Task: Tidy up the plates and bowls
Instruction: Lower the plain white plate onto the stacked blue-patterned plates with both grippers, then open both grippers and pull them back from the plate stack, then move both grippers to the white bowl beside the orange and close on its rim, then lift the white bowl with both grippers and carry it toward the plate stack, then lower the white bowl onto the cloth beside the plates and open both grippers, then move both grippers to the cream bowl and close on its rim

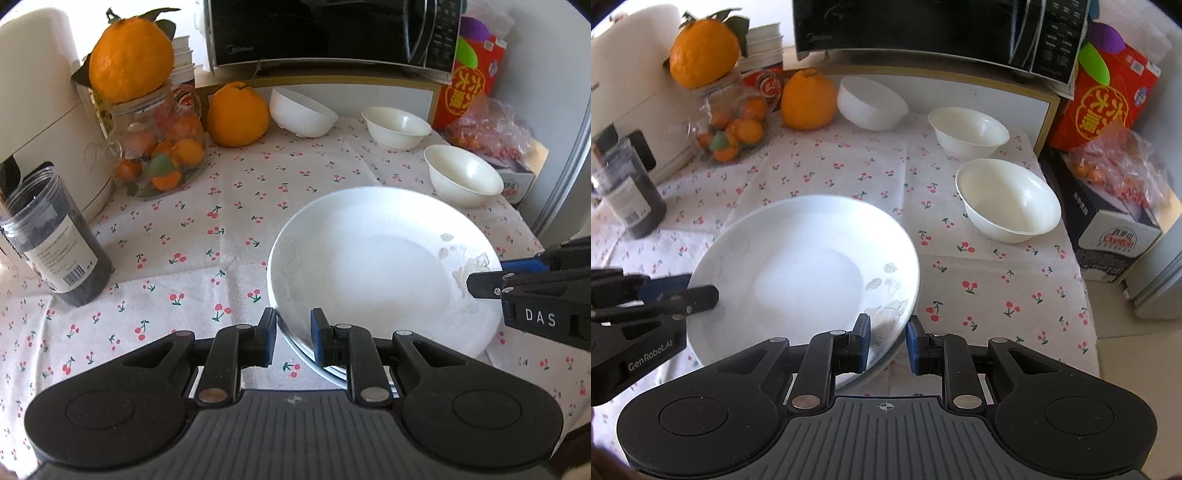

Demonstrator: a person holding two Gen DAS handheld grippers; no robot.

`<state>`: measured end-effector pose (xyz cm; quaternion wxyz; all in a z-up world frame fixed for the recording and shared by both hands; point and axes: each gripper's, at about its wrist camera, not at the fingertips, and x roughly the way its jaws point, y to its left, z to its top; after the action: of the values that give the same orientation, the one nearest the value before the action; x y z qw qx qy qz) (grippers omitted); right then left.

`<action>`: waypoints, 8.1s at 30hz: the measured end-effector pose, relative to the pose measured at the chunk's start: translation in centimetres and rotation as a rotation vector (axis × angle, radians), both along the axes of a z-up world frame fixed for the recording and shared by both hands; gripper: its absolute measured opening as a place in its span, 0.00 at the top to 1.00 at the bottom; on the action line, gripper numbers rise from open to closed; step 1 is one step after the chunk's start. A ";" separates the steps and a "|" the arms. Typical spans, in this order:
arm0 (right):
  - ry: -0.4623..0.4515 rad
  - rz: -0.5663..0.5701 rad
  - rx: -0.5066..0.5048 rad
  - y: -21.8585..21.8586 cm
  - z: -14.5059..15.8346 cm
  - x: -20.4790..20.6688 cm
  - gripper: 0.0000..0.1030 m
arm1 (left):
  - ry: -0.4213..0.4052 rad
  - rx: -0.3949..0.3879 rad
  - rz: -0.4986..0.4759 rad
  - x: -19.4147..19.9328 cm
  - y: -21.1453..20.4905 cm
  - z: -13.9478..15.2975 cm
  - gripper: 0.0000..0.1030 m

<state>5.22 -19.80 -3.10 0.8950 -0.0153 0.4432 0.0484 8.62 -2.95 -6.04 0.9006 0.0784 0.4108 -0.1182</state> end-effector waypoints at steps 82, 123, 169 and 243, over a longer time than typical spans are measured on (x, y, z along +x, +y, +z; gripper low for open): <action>-0.075 0.015 0.606 -8.3 -0.1 32.6 0.39 | -0.131 -0.209 0.259 22.7 -5.6 3.2 0.25; -0.076 0.033 0.361 -5.7 1.7 29.9 0.91 | -0.045 -0.216 0.355 21.8 -5.5 4.0 0.89; 0.100 -0.054 0.147 -12.1 3.5 3.9 0.89 | 0.241 -0.421 -0.072 0.7 -9.4 2.6 0.83; -0.088 -0.388 0.602 -21.4 -1.7 7.9 0.26 | -0.007 -0.249 -0.142 10.8 -13.4 1.8 0.17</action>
<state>13.11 -41.17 -4.75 0.8702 0.3314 0.3646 0.0052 19.38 -16.35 -4.29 0.8941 -0.0048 0.3833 -0.2314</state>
